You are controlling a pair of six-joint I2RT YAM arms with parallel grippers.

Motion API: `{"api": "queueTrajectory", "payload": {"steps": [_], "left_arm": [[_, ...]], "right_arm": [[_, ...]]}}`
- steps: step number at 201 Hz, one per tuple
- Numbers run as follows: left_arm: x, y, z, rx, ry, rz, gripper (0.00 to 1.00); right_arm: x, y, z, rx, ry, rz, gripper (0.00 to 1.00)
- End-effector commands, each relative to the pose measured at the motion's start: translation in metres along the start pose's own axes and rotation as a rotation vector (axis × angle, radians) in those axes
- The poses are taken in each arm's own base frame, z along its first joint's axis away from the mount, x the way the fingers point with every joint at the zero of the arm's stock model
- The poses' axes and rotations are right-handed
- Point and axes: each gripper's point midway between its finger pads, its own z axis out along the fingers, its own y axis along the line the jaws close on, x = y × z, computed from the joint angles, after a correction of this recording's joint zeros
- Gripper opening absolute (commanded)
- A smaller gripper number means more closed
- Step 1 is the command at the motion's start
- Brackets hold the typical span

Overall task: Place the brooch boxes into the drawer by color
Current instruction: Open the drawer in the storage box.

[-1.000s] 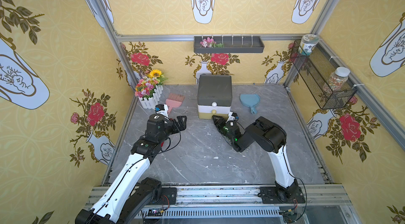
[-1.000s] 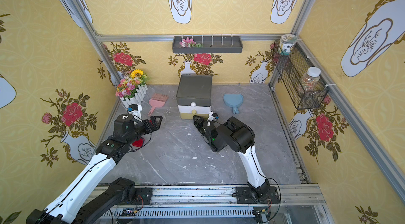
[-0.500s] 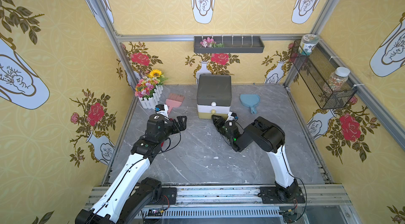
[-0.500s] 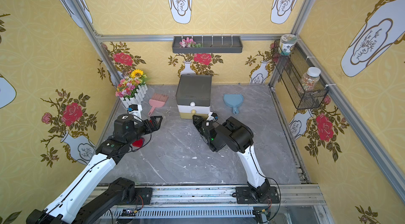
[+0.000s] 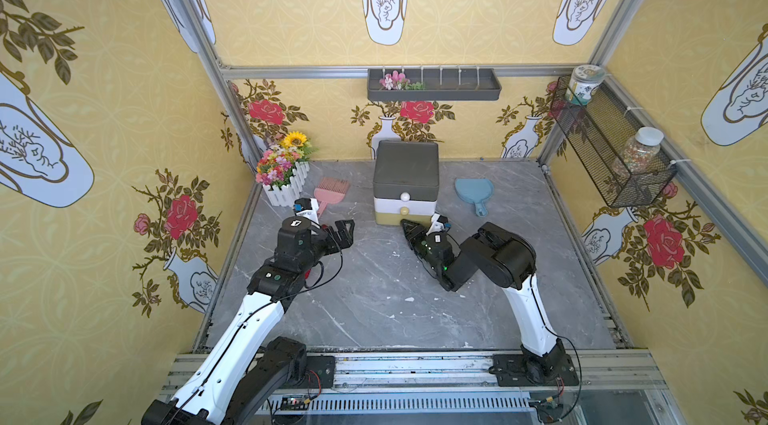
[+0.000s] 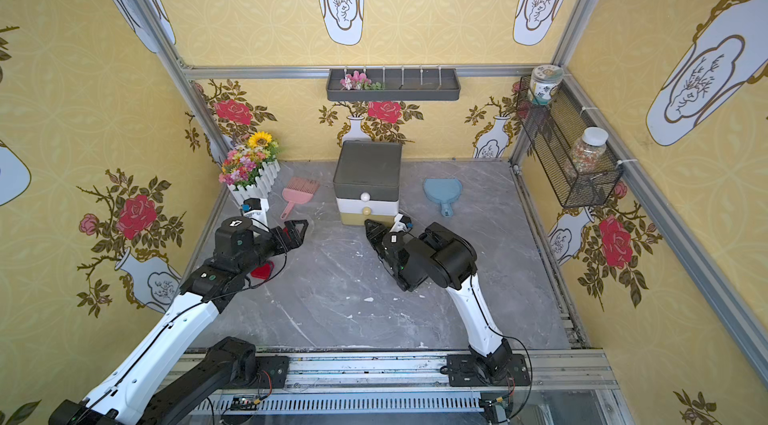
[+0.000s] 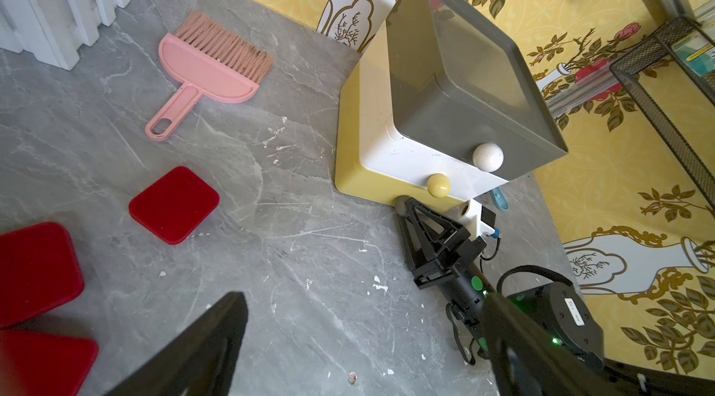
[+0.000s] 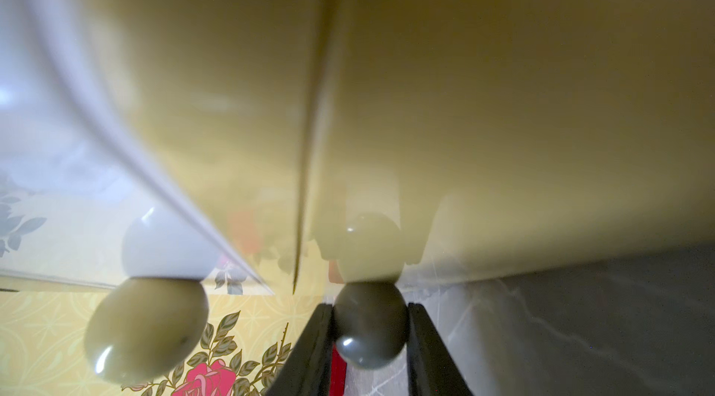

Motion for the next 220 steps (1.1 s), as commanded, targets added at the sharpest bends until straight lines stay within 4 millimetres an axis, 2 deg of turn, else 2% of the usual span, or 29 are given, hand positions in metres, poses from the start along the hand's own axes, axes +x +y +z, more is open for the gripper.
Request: {"api": "queueTrajectory", "payload": {"steps": [1, 71, 114, 162, 220], "left_arm": [[0.001, 0.0, 0.001, 0.007, 0.0, 0.002, 1.0], [0.001, 0.001, 0.001, 0.004, -0.001, -0.002, 1.0], [0.002, 0.001, 0.001, 0.003, 0.001, -0.001, 1.0], [0.002, 0.002, 0.001, -0.001, 0.002, -0.003, 1.0], [0.003, 0.002, 0.001, -0.003, 0.005, -0.004, 1.0]], "right_arm": [[0.003, 0.0, -0.005, 0.003, 0.008, -0.008, 0.33], [0.019, -0.017, -0.036, 0.034, 0.025, 0.0, 0.33], [0.034, -0.017, -0.055, 0.035, 0.049, 0.031, 0.33], [0.044, -0.003, -0.073, 0.019, 0.078, 0.011, 0.34], [0.068, -0.014, -0.085, 0.051, 0.109, 0.002, 0.35]]}}
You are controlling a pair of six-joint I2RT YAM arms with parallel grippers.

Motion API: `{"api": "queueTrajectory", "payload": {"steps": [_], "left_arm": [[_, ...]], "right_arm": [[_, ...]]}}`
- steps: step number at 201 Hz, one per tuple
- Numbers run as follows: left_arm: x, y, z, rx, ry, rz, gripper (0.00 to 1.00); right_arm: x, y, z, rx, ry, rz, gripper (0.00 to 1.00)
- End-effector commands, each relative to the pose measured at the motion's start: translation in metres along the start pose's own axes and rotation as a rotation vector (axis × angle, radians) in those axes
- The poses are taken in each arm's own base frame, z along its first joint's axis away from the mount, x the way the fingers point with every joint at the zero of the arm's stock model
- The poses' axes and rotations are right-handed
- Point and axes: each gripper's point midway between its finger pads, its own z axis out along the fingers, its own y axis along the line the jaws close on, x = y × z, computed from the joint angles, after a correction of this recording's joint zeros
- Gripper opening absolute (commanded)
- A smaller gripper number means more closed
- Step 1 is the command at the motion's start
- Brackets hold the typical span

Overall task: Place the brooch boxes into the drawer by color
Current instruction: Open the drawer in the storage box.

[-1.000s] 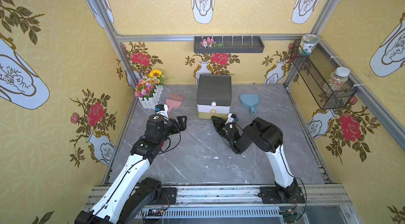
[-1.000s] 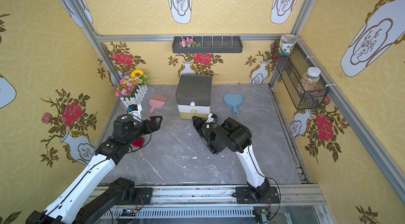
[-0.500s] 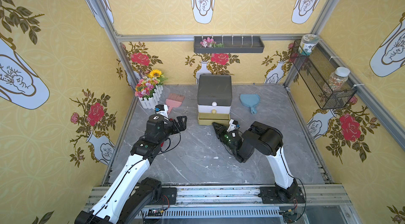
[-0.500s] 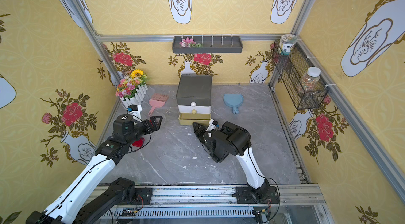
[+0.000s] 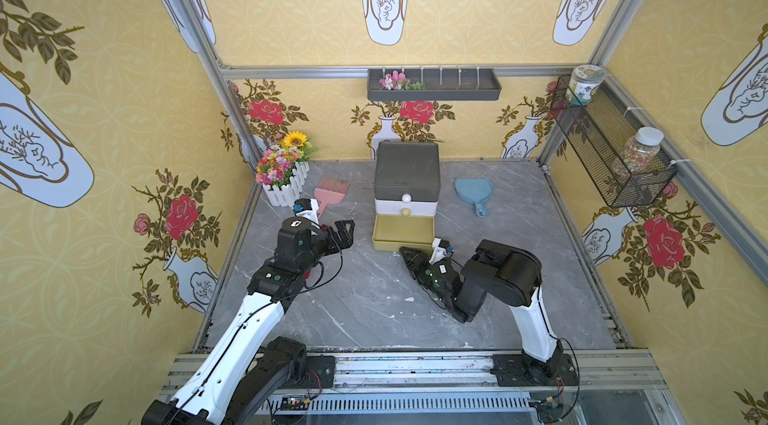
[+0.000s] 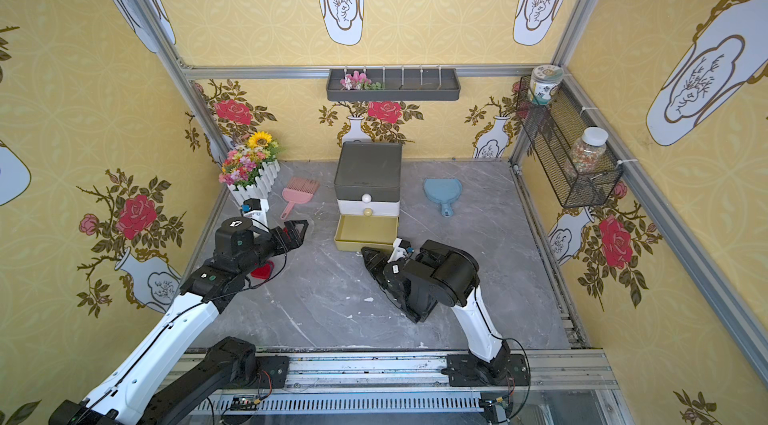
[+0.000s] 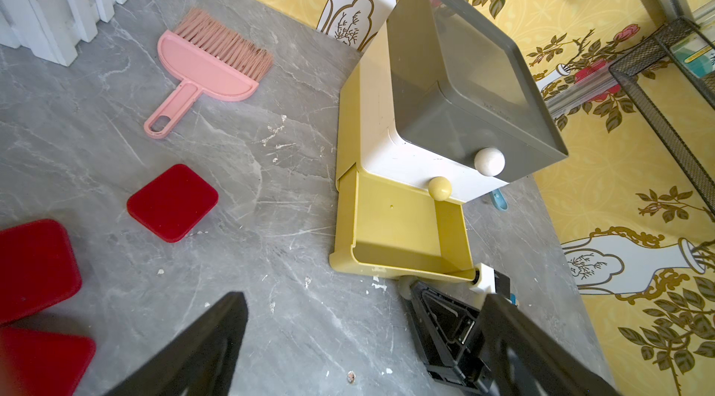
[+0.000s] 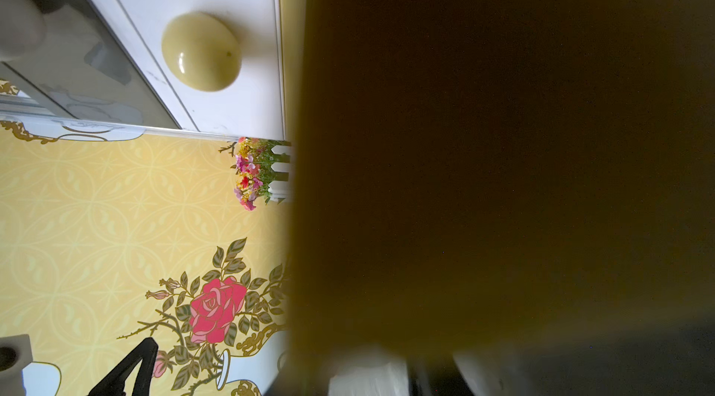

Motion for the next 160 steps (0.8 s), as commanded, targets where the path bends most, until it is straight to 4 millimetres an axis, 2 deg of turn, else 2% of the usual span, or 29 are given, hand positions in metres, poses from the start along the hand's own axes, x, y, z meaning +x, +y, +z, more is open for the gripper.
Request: {"api": "queueTrajectory", "payload": {"steps": [1, 115, 137, 160], "left_arm": [[0.002, 0.001, 0.001, -0.002, 0.003, 0.003, 1.0], [0.003, 0.003, 0.001, -0.008, 0.003, 0.002, 1.0], [0.003, 0.004, 0.001, -0.015, 0.005, 0.001, 1.0], [0.001, 0.01, 0.001, -0.049, -0.005, -0.003, 1.0]], "right_arm": [[0.005, -0.01, -0.002, 0.034, 0.002, -0.003, 0.35], [0.01, -0.015, -0.014, 0.052, 0.016, -0.011, 0.39], [0.012, -0.014, -0.013, 0.049, 0.02, -0.011, 0.42], [0.011, -0.013, -0.015, 0.048, 0.017, -0.013, 0.51]]}}
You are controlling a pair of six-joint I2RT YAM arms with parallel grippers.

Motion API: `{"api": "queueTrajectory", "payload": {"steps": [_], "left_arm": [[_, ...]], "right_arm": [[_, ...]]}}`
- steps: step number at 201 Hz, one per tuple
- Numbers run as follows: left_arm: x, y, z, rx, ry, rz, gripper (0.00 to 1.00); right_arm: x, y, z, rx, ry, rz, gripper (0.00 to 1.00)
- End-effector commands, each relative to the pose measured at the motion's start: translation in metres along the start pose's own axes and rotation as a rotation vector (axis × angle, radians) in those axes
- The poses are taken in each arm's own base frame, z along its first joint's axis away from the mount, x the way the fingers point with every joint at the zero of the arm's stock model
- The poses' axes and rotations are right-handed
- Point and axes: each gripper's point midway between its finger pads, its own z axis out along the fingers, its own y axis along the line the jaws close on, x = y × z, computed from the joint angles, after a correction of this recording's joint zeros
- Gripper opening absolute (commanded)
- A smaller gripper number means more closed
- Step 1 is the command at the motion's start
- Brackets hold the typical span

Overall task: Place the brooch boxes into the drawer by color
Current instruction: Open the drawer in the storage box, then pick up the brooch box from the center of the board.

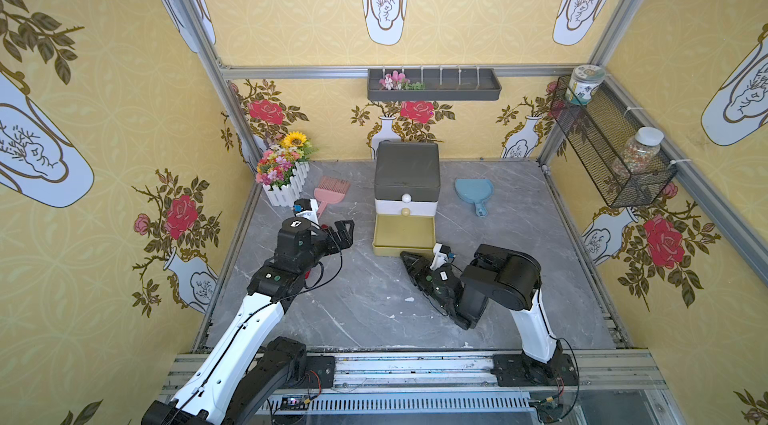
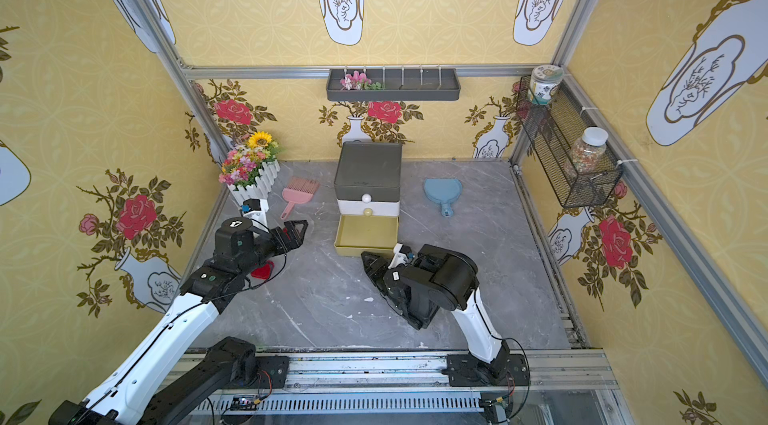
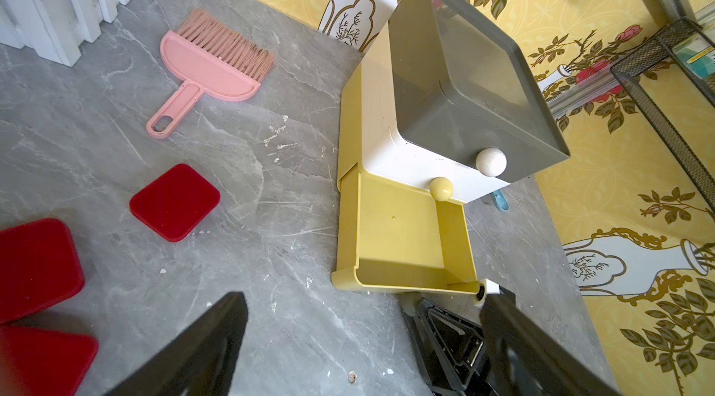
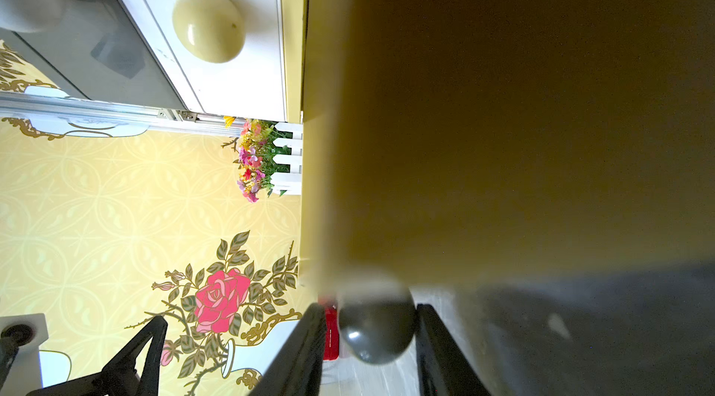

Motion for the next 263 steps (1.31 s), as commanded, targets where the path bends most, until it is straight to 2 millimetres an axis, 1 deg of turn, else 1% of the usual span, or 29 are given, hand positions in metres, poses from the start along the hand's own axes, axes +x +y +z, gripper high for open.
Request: {"api": "queueTrajectory", "payload": {"steps": [1, 14, 28, 41, 58, 74, 93, 101, 114, 118, 130, 140, 141, 154, 158, 177, 202, 211, 229, 240, 263], "left_arm": [[0.002, 0.009, 0.001, -0.042, 0.0, -0.004, 1.0], [0.0, 0.013, 0.002, -0.068, -0.01, -0.009, 1.0], [-0.005, 0.017, 0.002, -0.101, -0.014, -0.006, 1.0], [-0.008, 0.024, 0.004, -0.153, -0.012, -0.004, 1.0], [-0.014, 0.043, 0.003, -0.248, -0.01, -0.06, 1.0], [-0.02, 0.059, 0.001, -0.286, -0.007, -0.129, 1.0], [-0.028, 0.082, -0.006, -0.355, -0.025, -0.192, 1.0], [-0.031, 0.092, -0.01, -0.39, -0.027, -0.215, 1.0], [-0.03, 0.109, -0.014, -0.453, -0.016, -0.243, 1.0], [-0.029, 0.114, -0.015, -0.467, -0.01, -0.251, 1.0], [-0.025, 0.124, -0.014, -0.485, 0.009, -0.274, 1.0], [-0.02, 0.131, -0.012, -0.492, 0.03, -0.287, 1.0], [-0.019, 0.131, -0.011, -0.492, 0.032, -0.288, 1.0], [-0.013, 0.138, -0.008, -0.509, 0.056, -0.301, 1.0], [-0.012, 0.14, -0.007, -0.512, 0.063, -0.305, 1.0], [-0.002, 0.15, 0.0, -0.541, 0.098, -0.329, 1.0], [0.004, 0.166, 0.009, -0.603, 0.13, -0.345, 1.0], [0.007, 0.175, 0.011, -0.635, 0.151, -0.35, 1.0], [0.012, 0.198, 0.011, -0.713, 0.19, -0.383, 1.0], [0.015, 0.209, 0.012, -0.728, 0.208, -0.4, 1.0], [0.019, 0.222, 0.018, -0.735, 0.253, -0.432, 1.0]], "right_arm": [[0.002, -0.012, -0.002, 0.046, 0.011, -0.025, 0.52], [0.001, -0.009, -0.003, 0.042, 0.009, -0.03, 0.57], [0.001, -0.006, -0.005, 0.035, 0.01, -0.04, 0.67], [0.0, -0.004, -0.008, 0.032, 0.011, -0.05, 0.71], [0.0, -0.003, -0.012, 0.033, 0.008, -0.057, 0.74], [0.0, -0.002, -0.017, 0.034, 0.008, -0.066, 0.76], [-0.002, 0.001, -0.028, 0.038, -0.01, -0.096, 0.76], [-0.005, 0.002, -0.038, 0.042, -0.039, -0.119, 0.76], [-0.007, 0.015, -0.049, 0.023, -0.065, -0.186, 0.76], [-0.007, 0.022, -0.053, 0.017, -0.067, -0.206, 0.76], [-0.006, 0.031, -0.055, 0.047, -0.053, -0.264, 0.77], [-0.004, 0.041, -0.055, 0.091, -0.03, -0.349, 0.8], [-0.004, 0.047, -0.054, 0.082, -0.031, -0.354, 0.8], [-0.001, 0.067, -0.054, 0.134, -0.007, -0.498, 0.84], [-0.001, 0.079, -0.053, 0.132, -0.005, -0.531, 0.85], [-0.003, 0.118, -0.054, 0.146, 0.017, -0.693, 0.87], [-0.01, 0.158, -0.057, 0.168, 0.03, -0.859, 0.89], [-0.011, 0.169, -0.058, 0.166, 0.036, -0.895, 0.9], [-0.013, 0.18, -0.061, 0.168, 0.044, -0.933, 0.91], [-0.014, 0.183, -0.063, 0.168, 0.048, -0.94, 0.92], [-0.018, 0.177, -0.068, 0.196, 0.053, -0.949, 0.92]]}}
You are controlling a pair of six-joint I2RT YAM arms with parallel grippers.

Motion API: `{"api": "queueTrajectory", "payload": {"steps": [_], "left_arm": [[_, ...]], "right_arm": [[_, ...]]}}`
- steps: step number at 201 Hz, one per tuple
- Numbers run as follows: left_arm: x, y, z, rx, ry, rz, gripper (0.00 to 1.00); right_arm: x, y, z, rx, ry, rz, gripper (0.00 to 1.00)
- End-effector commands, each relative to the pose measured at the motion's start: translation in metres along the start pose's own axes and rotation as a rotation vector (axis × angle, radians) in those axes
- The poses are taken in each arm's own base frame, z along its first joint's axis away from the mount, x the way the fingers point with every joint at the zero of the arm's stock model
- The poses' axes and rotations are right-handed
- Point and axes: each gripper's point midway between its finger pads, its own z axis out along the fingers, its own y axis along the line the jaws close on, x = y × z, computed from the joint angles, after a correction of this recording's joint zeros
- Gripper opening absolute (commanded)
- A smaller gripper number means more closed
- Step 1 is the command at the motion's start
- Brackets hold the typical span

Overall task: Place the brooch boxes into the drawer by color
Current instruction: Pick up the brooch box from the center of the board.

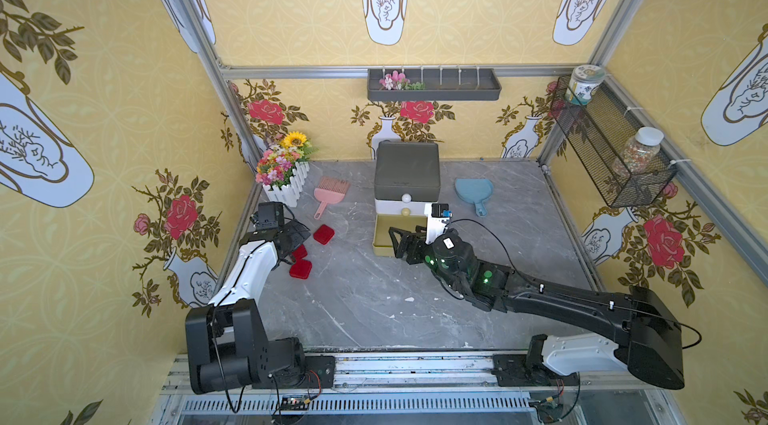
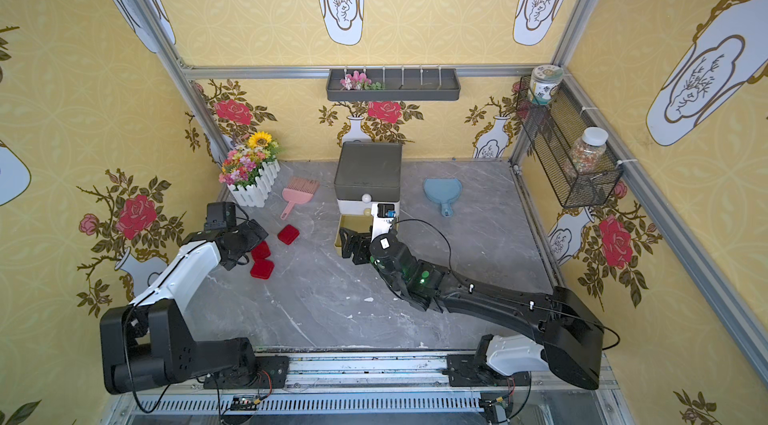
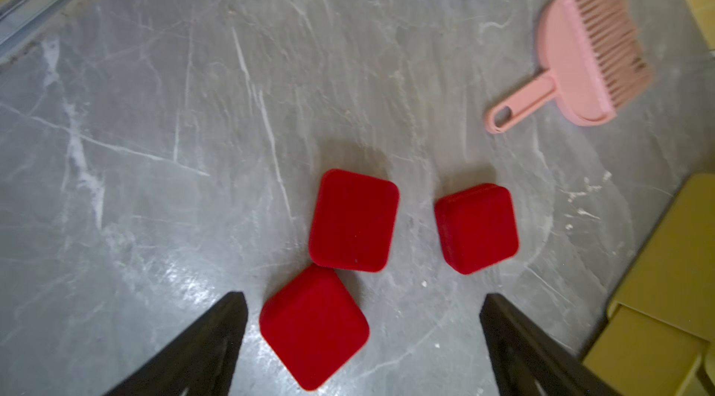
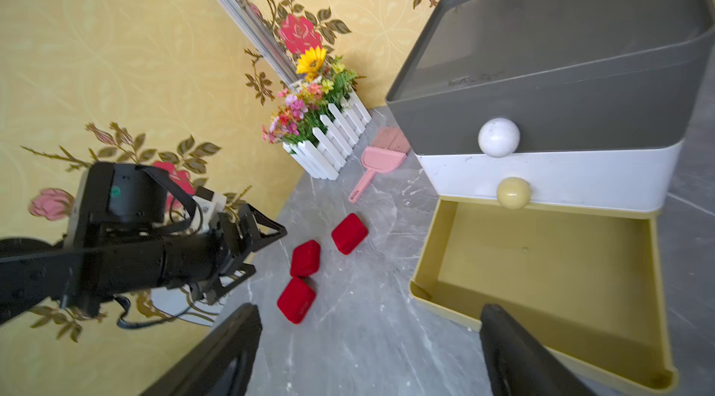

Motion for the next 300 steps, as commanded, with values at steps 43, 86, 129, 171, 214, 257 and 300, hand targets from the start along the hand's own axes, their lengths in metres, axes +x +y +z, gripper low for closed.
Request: {"api": "queueTrajectory", "payload": {"steps": [43, 86, 129, 171, 214, 257, 300], "left_arm": [[0.009, -0.003, 0.039, -0.033, 0.156, 0.026, 1.0], [0.011, -0.005, 0.057, -0.042, 0.2, 0.024, 0.98], [0.013, -0.007, 0.07, -0.045, 0.23, 0.03, 0.92], [0.016, -0.007, 0.078, -0.053, 0.251, 0.031, 0.85], [0.02, -0.008, 0.081, -0.055, 0.265, 0.04, 0.74], [0.019, -0.011, 0.076, -0.05, 0.257, 0.053, 0.65], [0.016, -0.016, 0.068, -0.039, 0.244, 0.07, 0.54]], "right_arm": [[0.016, -0.027, -0.008, 0.088, 0.082, -0.099, 0.92], [0.011, -0.039, -0.009, 0.108, 0.096, -0.087, 0.93], [0.01, -0.052, -0.008, 0.126, 0.112, -0.062, 0.93], [0.012, -0.057, -0.008, 0.139, 0.122, -0.056, 0.93], [0.014, -0.06, -0.008, 0.149, 0.134, -0.048, 0.93], [0.017, -0.064, -0.009, 0.163, 0.143, -0.045, 0.93], [0.015, -0.065, -0.012, 0.168, 0.139, -0.033, 0.93]]}}
